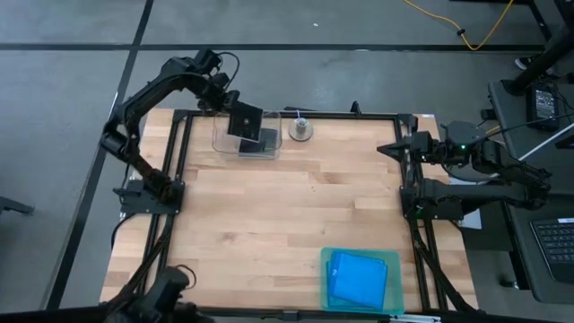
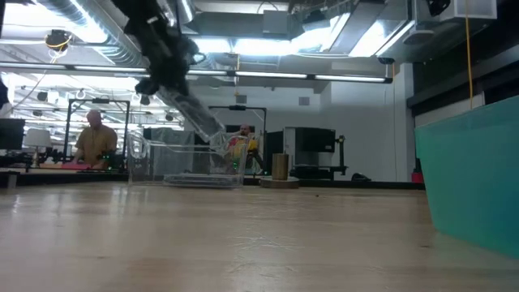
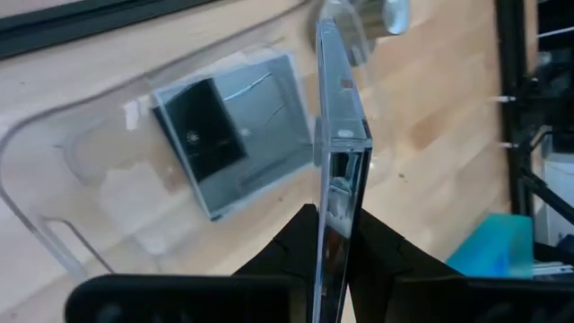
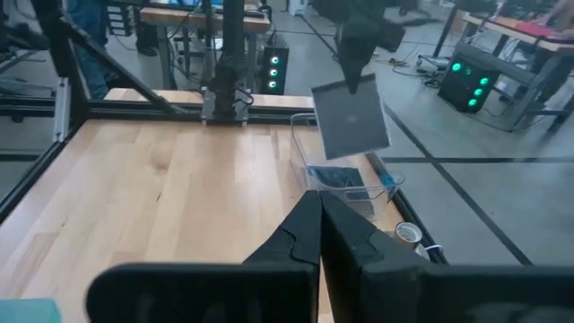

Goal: Pick & place jewel cases by type
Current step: Put the black cd case into the transparent bin, then return to Home Position

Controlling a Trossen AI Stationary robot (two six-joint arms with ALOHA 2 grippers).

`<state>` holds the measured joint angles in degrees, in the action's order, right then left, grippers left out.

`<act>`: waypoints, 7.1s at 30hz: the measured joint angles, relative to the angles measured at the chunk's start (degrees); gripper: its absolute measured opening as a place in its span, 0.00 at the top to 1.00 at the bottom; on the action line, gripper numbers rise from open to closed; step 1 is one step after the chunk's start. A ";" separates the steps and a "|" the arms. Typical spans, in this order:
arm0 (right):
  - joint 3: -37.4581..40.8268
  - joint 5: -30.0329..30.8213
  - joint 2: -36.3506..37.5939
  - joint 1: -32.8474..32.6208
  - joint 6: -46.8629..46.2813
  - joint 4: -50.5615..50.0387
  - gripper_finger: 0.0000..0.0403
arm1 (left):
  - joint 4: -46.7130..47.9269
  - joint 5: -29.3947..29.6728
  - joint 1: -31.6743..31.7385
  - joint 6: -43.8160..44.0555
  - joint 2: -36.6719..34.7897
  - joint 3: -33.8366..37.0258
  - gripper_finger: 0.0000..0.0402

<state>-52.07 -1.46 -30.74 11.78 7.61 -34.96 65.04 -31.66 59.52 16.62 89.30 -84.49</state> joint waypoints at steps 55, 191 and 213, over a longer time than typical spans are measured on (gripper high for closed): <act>0.00 1.96 0.01 -0.01 4.71 -0.95 0.99 | -14.74 -6.85 -6.12 5.46 16.33 5.53 0.55; 51.65 -7.32 30.11 -9.85 -8.06 37.38 0.99 | -66.49 30.57 -58.36 -3.86 -87.48 83.95 0.98; 51.65 0.82 28.63 -9.82 -8.67 36.11 0.98 | -66.49 30.56 -58.36 -3.87 -87.48 83.95 0.99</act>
<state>-0.43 -0.64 -2.11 1.96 -1.06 1.15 -1.45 -1.10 1.17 12.74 1.83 -0.54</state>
